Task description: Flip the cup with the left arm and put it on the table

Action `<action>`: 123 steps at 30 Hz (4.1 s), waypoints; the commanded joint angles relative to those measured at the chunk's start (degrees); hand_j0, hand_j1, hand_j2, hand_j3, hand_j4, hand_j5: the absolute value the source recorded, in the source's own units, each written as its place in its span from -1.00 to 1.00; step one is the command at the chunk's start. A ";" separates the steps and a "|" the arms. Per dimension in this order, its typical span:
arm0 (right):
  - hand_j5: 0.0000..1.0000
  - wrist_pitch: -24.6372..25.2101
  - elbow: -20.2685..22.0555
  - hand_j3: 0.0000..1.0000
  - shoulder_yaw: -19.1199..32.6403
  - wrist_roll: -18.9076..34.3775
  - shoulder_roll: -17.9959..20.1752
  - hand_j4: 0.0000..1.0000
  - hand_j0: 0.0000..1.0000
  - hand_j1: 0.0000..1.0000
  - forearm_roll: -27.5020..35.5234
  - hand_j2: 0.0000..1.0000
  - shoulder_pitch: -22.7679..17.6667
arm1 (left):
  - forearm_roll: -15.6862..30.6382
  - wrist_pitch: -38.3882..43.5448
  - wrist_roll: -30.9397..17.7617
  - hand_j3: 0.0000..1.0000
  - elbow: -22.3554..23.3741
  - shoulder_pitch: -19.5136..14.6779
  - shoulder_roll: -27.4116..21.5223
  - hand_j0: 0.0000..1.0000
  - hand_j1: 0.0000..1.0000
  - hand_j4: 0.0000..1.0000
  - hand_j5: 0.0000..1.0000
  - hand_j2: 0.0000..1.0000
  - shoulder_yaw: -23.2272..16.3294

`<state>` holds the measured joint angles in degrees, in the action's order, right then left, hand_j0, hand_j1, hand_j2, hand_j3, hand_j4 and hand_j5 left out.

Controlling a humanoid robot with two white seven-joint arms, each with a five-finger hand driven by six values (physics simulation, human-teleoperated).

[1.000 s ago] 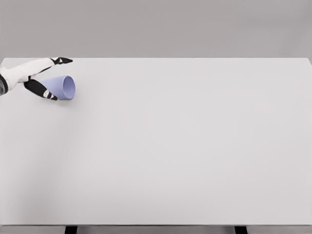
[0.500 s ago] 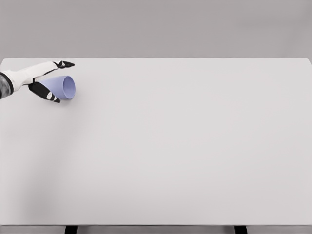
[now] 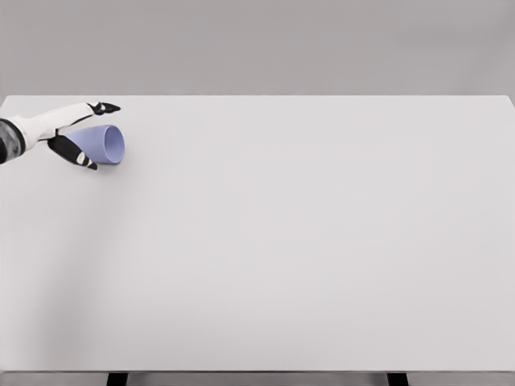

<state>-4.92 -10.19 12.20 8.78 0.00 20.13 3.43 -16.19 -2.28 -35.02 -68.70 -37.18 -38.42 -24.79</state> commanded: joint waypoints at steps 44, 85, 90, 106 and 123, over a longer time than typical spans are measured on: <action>1.00 0.00 0.00 1.00 0.01 0.01 0.00 1.00 1.00 1.00 0.00 1.00 0.00 | 22.69 7.38 0.04 0.30 -1.53 -2.37 -0.25 0.30 0.30 0.30 0.30 0.30 -3.16; 1.00 0.00 0.00 1.00 -0.07 0.01 0.00 1.00 1.00 1.00 0.00 1.00 0.00 | 49.50 -1.85 0.48 0.37 11.39 4.92 13.29 0.37 0.37 0.37 0.37 0.37 1.94; 1.00 0.00 0.00 1.00 0.01 0.01 0.00 1.00 1.00 1.00 0.00 1.00 0.00 | 49.50 -1.85 0.66 0.70 11.31 4.92 13.29 0.70 0.70 0.70 0.70 0.70 1.77; 1.00 0.00 0.00 1.00 0.01 0.01 0.00 1.00 1.00 1.00 0.00 1.00 0.00 | 49.50 -1.76 0.74 1.00 11.48 4.75 12.50 1.00 1.00 1.00 1.00 1.00 1.59; 1.00 0.00 0.00 1.00 0.01 0.01 0.00 1.00 1.00 1.00 0.00 1.00 0.00 | 49.41 -1.32 0.66 1.00 11.57 5.19 12.15 1.00 1.00 1.00 1.00 1.00 1.59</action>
<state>-4.92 -10.19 12.20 8.78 0.00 20.13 3.43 33.09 -3.48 -34.40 -57.09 -31.99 -26.21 -23.22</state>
